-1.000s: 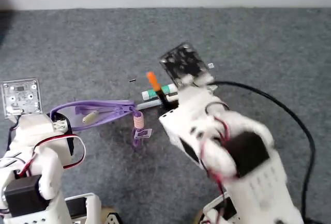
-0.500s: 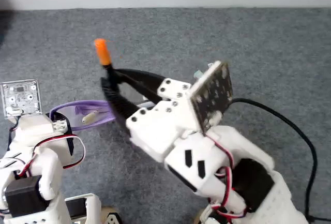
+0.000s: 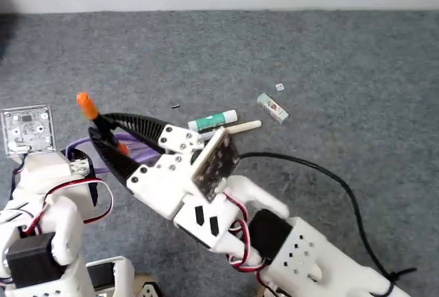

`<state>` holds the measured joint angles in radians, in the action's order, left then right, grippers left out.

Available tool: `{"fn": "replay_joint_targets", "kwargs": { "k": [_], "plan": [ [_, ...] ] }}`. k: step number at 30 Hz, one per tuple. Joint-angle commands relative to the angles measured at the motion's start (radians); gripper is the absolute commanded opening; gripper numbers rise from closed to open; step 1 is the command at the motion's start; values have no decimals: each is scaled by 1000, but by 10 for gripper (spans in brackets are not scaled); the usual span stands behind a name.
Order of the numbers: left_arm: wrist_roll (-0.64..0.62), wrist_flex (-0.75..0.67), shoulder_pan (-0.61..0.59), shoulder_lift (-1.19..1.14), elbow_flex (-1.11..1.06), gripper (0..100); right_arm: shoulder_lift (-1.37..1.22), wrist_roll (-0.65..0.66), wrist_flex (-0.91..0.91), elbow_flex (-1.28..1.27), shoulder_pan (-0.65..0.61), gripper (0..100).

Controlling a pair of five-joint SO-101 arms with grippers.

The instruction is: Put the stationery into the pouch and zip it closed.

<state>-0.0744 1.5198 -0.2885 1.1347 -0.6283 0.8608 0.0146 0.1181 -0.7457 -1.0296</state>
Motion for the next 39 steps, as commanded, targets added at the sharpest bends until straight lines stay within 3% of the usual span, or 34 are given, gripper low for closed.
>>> {"fn": "replay_joint_targets", "kwargs": {
  "k": [1, 8, 15, 23, 30, 39],
  "plan": [
    [-9, -2, 0, -23, -51, 11, 18, 25, -76, -61, -12, 8],
    [-9, -2, 0, -23, -51, 11, 16, 40, -71, -140, -5, 17],
    [-9, -2, 0, -23, -51, 11, -16, 94, 38, -98, -5, 178],
    [-9, -2, 0, -23, -51, 11, -13, 94, 206, 68, 10, 133],
    [-9, -2, 0, -21, -51, 11, -53, -72, 545, 295, 248, 133],
    [-9, -2, 0, -21, -51, 11, -225, -94, 839, 411, 564, 133]
  ]
}}
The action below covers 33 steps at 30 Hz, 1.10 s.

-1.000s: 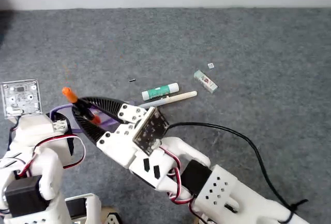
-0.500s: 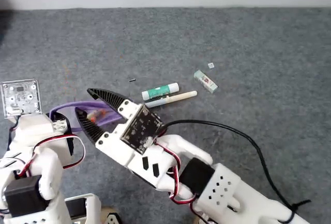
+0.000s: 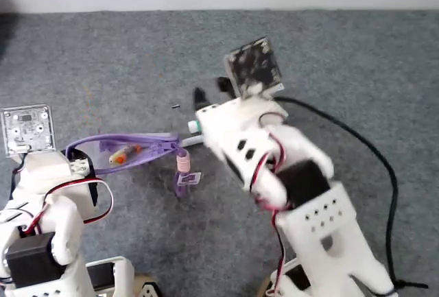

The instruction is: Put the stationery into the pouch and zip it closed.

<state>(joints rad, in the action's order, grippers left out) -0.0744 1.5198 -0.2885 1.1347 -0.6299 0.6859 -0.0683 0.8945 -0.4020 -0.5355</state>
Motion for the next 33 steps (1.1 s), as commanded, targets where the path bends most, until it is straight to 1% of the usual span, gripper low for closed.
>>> {"fn": "replay_joint_targets", "kwargs": {
  "k": [1, 4, 9, 15, 20, 25, 27, 31, 33],
  "plan": [
    [-9, -2, 0, -21, -50, 11, -79, -9, 91, 77, 87, 133],
    [-9, -2, 0, -21, -50, 11, -188, 31, 173, 110, 128, 133],
    [-9, -2, 0, -20, -50, 11, -397, 98, 245, 201, 199, 136],
    [-9, -2, 0, -14, -50, 11, -668, 106, 297, 402, 278, 137],
    [-9, -2, 0, -14, -48, 11, -914, 206, 338, 612, 346, 138],
    [-9, -2, 0, -14, -48, 11, -1144, 324, 366, 836, 377, 141],
    [-9, -2, 0, -14, -48, 11, -1230, 377, 367, 919, 380, 182],
    [-9, -2, 0, -14, -48, 11, -1382, 448, 395, 1076, 381, 309],
    [-9, -2, 0, -14, -48, 11, -1457, 451, 426, 1166, 381, 311]
  ]
}}
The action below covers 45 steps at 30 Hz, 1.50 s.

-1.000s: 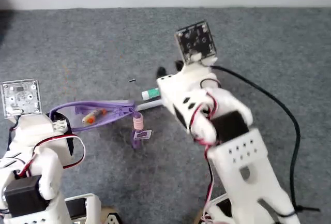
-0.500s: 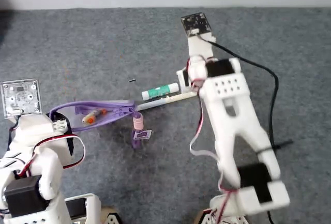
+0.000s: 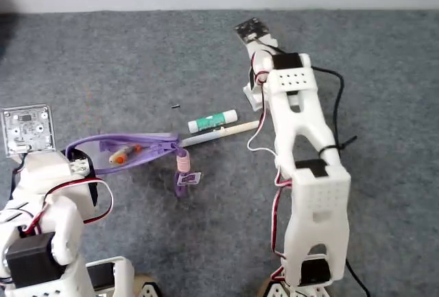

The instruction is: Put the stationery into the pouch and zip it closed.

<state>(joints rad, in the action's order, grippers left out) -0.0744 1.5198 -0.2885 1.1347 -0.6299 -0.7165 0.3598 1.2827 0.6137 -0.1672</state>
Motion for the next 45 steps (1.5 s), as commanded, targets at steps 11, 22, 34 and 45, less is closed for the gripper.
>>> {"fn": "replay_joint_targets", "kwargs": {
  "k": [11, 22, 34, 45],
  "plan": [
    [-9, -2, 0, -14, -48, 11, -429, 74, 59, 549, 53, 266],
    [-9, -2, 0, -14, -50, 11, -495, 72, 214, 689, 61, 32],
    [-9, -12, 0, -14, -51, 11, -495, -23, 510, 996, 31, 14],
    [-9, -15, 0, -14, -53, 11, -503, -25, 510, 904, 21, 178]
  ]
}}
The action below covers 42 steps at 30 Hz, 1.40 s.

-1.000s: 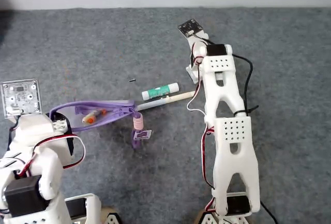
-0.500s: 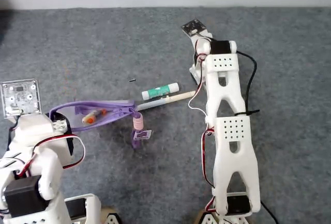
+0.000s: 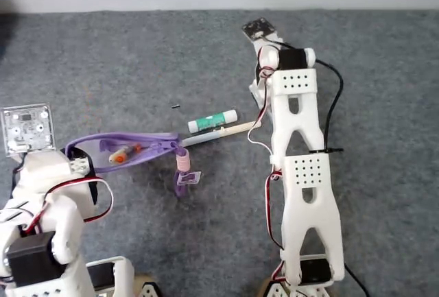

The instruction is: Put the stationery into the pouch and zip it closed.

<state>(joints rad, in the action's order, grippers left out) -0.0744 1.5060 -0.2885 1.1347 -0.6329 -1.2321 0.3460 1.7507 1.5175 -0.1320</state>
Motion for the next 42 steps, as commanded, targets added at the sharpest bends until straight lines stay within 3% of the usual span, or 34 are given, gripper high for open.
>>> {"fn": "replay_joint_targets", "kwargs": {
  "k": [1, 4, 11, 25, 31, 37, 42],
  "plan": [
    [-9, -2, 0, -14, -50, 11, 12, -11, 42, -2, -16, 151],
    [-9, -2, 0, -14, -50, 11, 12, -8, 42, -21, -16, 103],
    [-9, 0, 0, -14, -50, 11, 12, -6, -19, -118, -13, 162],
    [-9, 0, 0, -14, -50, 11, 2, -5, -71, -186, 27, 162],
    [-9, 2, 0, -14, -50, 11, -18, -5, -93, -175, 28, 1],
    [-9, 2, 0, -14, -50, 11, 73, -12, 42, -87, 18, 8],
    [-9, 0, 0, -15, -50, 11, 200, -26, 50, -81, 19, 7]
  ]
}}
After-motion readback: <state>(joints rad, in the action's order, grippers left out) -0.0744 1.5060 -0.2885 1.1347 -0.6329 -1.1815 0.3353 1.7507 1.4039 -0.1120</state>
